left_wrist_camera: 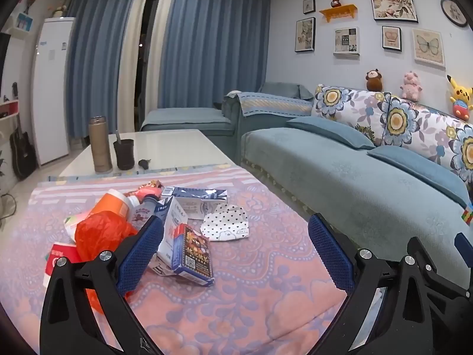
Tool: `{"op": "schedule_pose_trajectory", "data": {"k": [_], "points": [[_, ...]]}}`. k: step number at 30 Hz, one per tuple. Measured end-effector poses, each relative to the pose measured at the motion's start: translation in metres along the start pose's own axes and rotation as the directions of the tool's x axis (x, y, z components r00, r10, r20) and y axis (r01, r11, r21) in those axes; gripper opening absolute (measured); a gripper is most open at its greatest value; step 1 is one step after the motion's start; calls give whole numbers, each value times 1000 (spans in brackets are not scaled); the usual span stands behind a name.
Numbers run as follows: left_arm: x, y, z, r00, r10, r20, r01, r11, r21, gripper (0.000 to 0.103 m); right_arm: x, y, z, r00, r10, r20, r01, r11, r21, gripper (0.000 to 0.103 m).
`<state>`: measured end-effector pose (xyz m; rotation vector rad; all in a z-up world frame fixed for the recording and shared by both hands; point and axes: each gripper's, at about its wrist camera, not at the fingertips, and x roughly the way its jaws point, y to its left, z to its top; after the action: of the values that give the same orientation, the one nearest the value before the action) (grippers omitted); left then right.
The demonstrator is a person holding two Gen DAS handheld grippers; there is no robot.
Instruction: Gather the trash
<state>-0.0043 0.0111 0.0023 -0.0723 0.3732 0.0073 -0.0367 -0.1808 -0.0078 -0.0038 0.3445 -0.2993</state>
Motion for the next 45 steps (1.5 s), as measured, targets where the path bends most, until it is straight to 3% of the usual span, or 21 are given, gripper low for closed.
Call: {"op": "schedule_pose_trajectory", "data": {"k": [45], "points": [[-7,9,2,1000,-4,1,4,1000,-31,95,1,8,-1,1000,18,-12,-18,1000,-19,97]]}}
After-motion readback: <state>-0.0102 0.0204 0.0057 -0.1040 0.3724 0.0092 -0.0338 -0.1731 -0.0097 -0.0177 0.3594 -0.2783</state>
